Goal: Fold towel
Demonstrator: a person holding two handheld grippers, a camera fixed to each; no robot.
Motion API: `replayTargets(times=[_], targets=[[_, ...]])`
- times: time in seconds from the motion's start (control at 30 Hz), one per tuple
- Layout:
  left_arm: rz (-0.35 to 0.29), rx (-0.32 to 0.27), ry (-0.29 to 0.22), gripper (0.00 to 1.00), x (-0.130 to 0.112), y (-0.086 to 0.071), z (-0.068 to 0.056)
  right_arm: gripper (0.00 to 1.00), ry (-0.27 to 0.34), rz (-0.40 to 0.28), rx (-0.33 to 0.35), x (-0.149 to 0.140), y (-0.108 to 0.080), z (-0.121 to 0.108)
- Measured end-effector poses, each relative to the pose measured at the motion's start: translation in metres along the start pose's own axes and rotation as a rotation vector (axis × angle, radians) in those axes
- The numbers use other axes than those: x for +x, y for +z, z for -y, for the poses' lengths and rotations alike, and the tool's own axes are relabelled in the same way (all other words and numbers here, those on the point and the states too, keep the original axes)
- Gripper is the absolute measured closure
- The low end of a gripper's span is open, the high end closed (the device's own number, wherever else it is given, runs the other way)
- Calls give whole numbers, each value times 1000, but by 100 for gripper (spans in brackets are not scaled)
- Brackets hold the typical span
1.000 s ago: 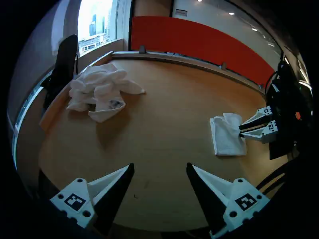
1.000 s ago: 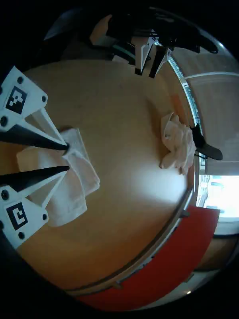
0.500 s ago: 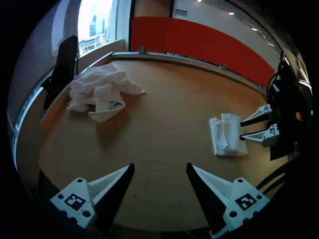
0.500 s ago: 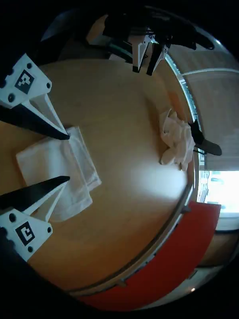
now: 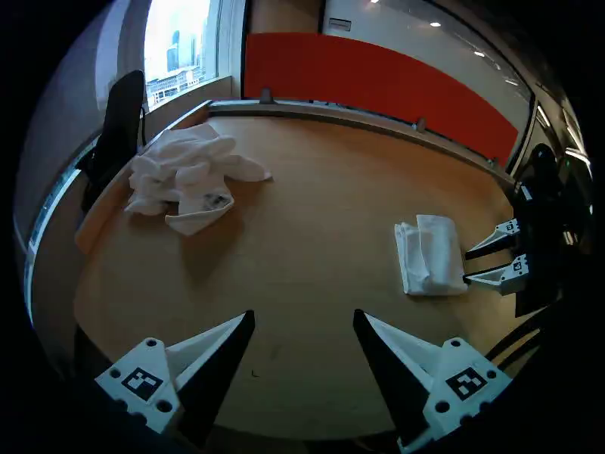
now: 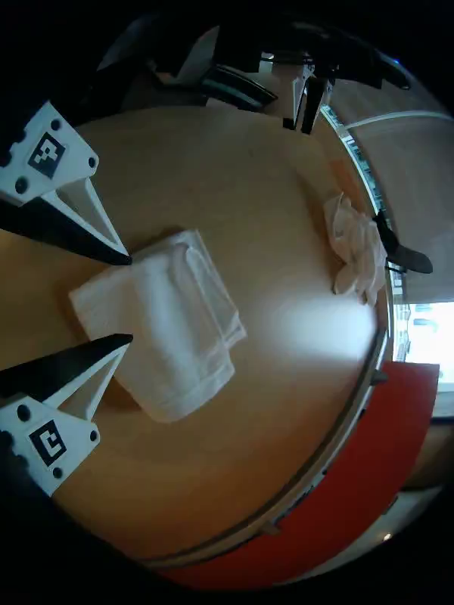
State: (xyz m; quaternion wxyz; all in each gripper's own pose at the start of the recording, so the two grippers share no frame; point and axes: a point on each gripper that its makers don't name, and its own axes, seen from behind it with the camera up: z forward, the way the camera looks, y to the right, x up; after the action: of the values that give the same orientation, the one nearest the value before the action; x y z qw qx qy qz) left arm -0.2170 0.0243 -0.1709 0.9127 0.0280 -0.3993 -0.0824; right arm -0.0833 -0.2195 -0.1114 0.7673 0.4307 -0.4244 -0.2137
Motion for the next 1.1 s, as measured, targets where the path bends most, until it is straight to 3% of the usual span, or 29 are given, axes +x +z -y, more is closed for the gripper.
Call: replayTargets(times=[0.6,0.8,1.1], targets=[[-1,0,4,3,-3,-2,-1,32,81,59,-10,-47,14,5],[-4,1,5,3,-3,-3,0,42,100,63,-26,-53,16,4],[-5,1,3,3,-5,-5,0,42,120,63,-43,-58,15,2]])
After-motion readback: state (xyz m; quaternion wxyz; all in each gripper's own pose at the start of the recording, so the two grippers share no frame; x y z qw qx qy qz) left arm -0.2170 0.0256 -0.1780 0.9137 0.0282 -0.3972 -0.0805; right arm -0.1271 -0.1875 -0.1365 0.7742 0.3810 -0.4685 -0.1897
